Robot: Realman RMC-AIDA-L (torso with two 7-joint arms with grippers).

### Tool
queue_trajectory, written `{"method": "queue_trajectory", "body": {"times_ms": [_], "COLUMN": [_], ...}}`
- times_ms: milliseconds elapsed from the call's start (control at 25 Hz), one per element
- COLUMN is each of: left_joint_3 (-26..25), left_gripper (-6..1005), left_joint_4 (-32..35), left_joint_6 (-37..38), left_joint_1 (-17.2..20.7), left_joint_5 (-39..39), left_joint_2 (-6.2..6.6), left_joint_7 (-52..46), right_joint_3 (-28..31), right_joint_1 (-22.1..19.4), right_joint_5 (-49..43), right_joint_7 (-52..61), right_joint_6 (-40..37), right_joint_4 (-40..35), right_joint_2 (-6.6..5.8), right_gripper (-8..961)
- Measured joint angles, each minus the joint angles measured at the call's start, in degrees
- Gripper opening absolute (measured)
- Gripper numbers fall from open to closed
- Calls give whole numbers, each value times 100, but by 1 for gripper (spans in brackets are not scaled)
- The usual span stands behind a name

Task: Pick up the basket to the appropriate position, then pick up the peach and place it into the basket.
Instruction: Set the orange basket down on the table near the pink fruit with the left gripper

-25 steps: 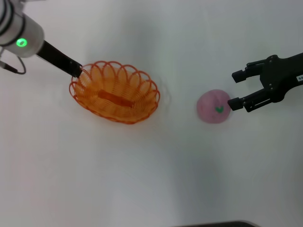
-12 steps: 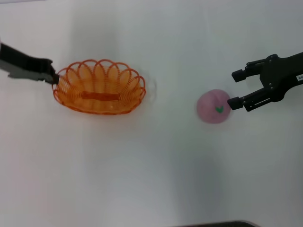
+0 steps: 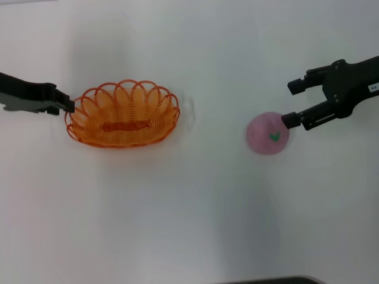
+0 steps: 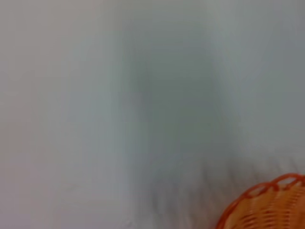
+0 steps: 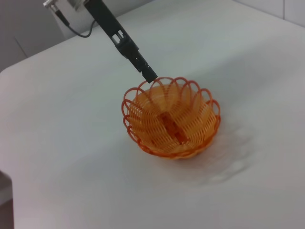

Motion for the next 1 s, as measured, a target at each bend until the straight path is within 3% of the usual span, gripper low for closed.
{"method": "queue_trajectory", "body": {"times_ms": [80, 320, 360, 440, 560, 720, 840, 1000], "left_joint_3": [-1, -11, -11, -67, -220, -488, -743, -888], "left_gripper": [312, 434, 473, 550, 666, 695, 702, 702], "left_joint_4": [135, 1262, 1262, 1255, 1194, 1251, 1150, 1073], "left_joint_6": [90, 1131, 1131, 1881, 2481, 2631, 2644, 2621], "left_joint_1": [70, 875, 875, 1181, 1459, 1923, 2104, 2294], "left_joint_5": [-184, -2048, -2048, -2673, -2761, -2836, -2841, -2815], "left_joint_2": [-8, -78, -78, -53, -122, -293, -315, -324], "left_joint_7": [102, 1530, 1530, 2356, 3199, 4088, 4410, 4547], "right_joint_3": [13, 24, 24, 9, -26, -35, -54, -278], "right_joint_1": [42, 132, 139, 158, 234, 443, 722, 1138], "right_joint_5": [5, 8, 8, 3, -134, -636, -1234, -2202], "right_joint_7": [149, 935, 1060, 1290, 1636, 1962, 2127, 2279], "right_joint_6": [3, -15, -28, -45, -91, -249, -454, -591], "right_joint_4": [-11, -306, -377, -526, -768, -1095, -1225, -1218], "right_joint_2": [-16, -48, -48, -49, -55, -42, 6, 160], "right_gripper": [913, 911, 911, 910, 909, 908, 907, 906]}}
